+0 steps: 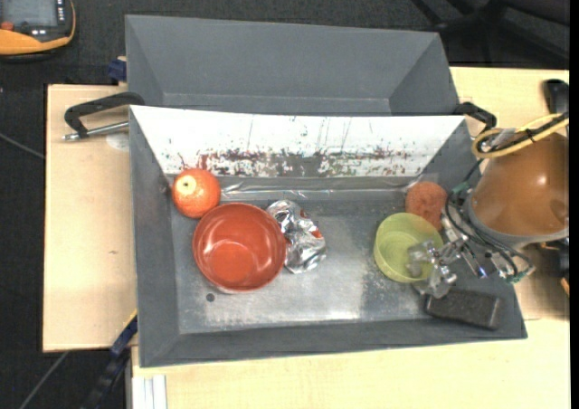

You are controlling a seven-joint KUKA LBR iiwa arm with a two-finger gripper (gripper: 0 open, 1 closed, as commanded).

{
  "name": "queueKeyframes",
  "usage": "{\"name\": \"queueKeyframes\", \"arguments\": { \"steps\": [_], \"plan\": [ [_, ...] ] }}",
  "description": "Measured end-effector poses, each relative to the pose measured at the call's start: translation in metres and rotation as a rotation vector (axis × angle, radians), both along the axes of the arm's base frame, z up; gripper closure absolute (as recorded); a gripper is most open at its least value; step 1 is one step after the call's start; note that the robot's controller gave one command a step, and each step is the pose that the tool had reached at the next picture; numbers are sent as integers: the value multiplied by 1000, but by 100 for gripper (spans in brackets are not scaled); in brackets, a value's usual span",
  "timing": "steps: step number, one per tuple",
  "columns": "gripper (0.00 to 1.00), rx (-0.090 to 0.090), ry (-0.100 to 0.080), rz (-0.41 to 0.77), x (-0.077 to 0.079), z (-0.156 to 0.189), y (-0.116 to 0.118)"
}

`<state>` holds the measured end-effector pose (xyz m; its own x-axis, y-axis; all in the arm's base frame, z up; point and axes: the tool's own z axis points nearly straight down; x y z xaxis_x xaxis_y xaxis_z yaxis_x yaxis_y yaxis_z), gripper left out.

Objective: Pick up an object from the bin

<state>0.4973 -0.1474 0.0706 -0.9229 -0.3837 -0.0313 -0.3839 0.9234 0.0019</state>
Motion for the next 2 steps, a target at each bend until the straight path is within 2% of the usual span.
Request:
{"name": "queueKeyframes", "arguments": {
  "steps": [2],
  "plan": [
    [100,6,-8,-89,8,0,-3]
  ]
}}
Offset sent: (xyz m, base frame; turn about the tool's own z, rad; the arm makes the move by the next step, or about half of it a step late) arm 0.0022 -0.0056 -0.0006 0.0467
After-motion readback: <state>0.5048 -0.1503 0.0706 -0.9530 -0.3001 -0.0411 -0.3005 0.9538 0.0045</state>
